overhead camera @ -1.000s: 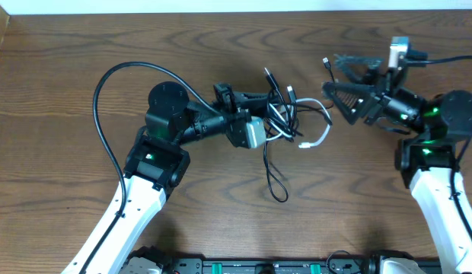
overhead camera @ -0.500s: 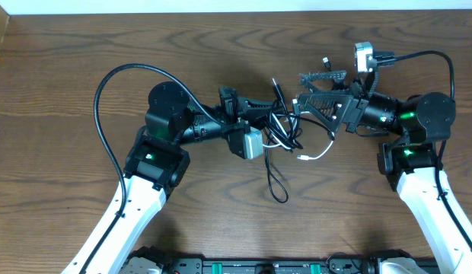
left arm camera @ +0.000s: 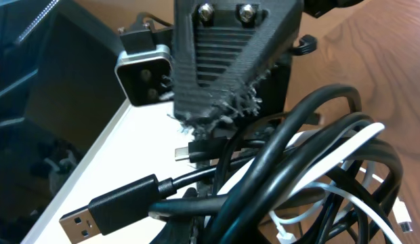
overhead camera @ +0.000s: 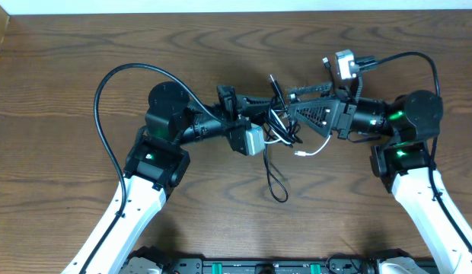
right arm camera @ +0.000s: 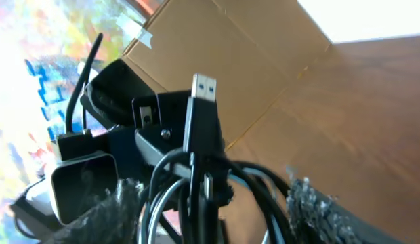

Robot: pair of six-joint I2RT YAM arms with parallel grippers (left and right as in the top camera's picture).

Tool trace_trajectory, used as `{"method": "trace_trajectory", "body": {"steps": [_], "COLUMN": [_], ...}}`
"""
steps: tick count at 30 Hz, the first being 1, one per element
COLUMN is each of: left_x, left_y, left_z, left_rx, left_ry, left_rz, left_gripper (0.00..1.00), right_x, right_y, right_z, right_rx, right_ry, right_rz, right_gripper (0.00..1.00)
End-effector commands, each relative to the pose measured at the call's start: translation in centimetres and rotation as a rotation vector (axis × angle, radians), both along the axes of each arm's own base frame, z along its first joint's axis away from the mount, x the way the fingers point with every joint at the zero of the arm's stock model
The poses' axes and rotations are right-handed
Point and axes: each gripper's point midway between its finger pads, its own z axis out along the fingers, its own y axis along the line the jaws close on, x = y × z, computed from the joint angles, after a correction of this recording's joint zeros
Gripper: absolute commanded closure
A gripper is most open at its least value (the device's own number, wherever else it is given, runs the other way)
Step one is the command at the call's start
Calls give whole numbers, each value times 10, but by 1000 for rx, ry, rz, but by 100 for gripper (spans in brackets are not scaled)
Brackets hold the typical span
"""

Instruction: Untangle cables

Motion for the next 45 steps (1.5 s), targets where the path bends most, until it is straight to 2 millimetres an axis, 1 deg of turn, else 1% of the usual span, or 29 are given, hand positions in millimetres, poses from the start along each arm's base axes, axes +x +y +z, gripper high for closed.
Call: {"method": "trace_trajectory", "body": {"steps": [1, 6, 11, 12, 15, 16, 19, 20, 25, 28, 32, 38, 42, 45], "left_x": [1, 1, 1, 1, 1, 1, 1, 1, 2, 7, 14, 20, 21, 21], "left_y": [3, 2, 3, 3, 3, 3, 3, 3, 3, 5, 12, 19, 21, 21], "left_z": [11, 11, 10, 9, 8, 7, 7, 7, 7, 6, 5, 5, 6, 6], "left_rx": [-9, -9, -6, -5, -1, 0, 0, 0, 0, 4, 6, 6, 6, 6], "left_ry": [-34, -33, -26, -24, -16, -13, -13, -13, -12, -11, -7, -7, -8, -8], "left_rz": [18, 17, 17, 17, 18, 18, 18, 19, 20, 53, 81, 106, 112, 112], "left_gripper": [92, 93, 93, 93, 92, 92, 93, 92, 93, 92, 93, 93, 93, 93], "right_x": [-3, -6, -8, -9, -8, -7, -7, -6, -6, -2, 9, 28, 35, 37], "right_y": [5, 11, 16, 17, 17, 17, 17, 17, 17, 12, -3, -32, -44, -49], "right_z": [-1, 0, 0, 0, 0, 0, 0, -1, -2, -2, -2, -2, -3, -4], "right_rx": [-4, -2, -1, -1, -1, 0, 0, -1, -3, -3, -3, -3, -4, -7], "right_ry": [-7, -8, -16, -18, -18, -17, -15, -8, 1, 1, 2, 2, 7, 8], "right_rz": [19, 31, 38, 40, 34, 31, 31, 28, 25, 9, -42, -138, -178, -190], "right_gripper": [37, 42, 50, 53, 68, 77, 97, 99, 99, 99, 99, 99, 99, 99]}}
